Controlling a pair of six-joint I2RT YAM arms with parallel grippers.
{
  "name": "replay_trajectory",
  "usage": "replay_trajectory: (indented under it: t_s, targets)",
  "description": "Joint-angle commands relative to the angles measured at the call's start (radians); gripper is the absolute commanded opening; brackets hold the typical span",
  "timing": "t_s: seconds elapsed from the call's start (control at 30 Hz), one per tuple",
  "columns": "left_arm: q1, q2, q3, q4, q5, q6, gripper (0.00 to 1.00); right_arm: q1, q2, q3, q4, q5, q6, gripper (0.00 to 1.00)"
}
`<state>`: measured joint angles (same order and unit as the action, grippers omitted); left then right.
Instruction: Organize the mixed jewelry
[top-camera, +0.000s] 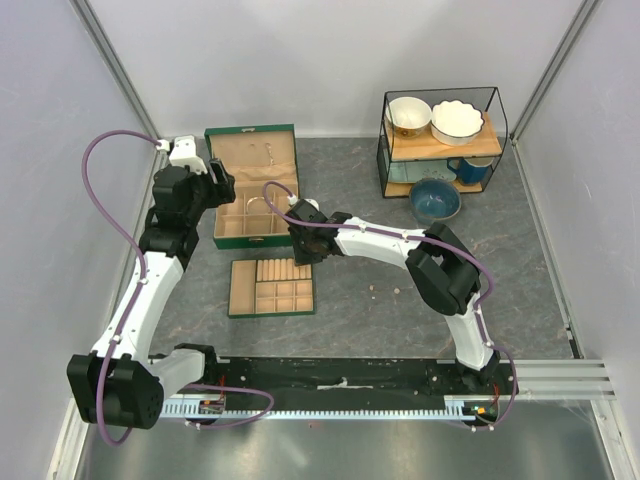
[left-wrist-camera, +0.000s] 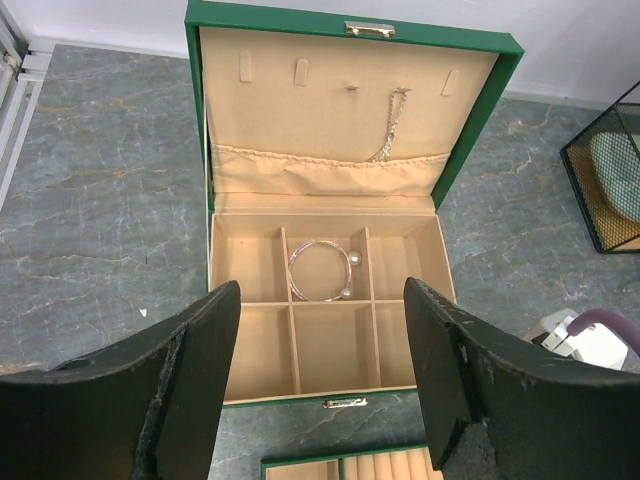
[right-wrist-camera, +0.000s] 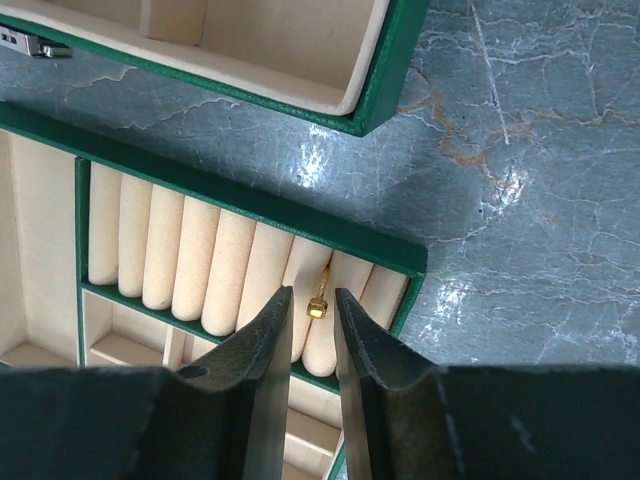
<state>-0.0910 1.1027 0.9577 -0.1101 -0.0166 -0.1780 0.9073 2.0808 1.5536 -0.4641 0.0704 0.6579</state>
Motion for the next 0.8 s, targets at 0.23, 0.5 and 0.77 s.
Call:
replay_trajectory:
  t_s: [0.23,0.5,0.77]
  targets:
    - [0.004,-0.024,-0.013,0.049,0.012,0.002,0.74,0.007,-0.050,0.000,0.035,-0.001,-0.029,0.32]
    - [0.005,-0.026,-0.013,0.047,0.010,0.000,0.74,0.005,-0.088,0.011,0.033,0.014,-0.055,0.34]
    - [0.007,-0.029,-0.001,0.029,0.084,0.008,0.75,-0.008,-0.160,0.071,0.013,0.042,-0.210,0.38]
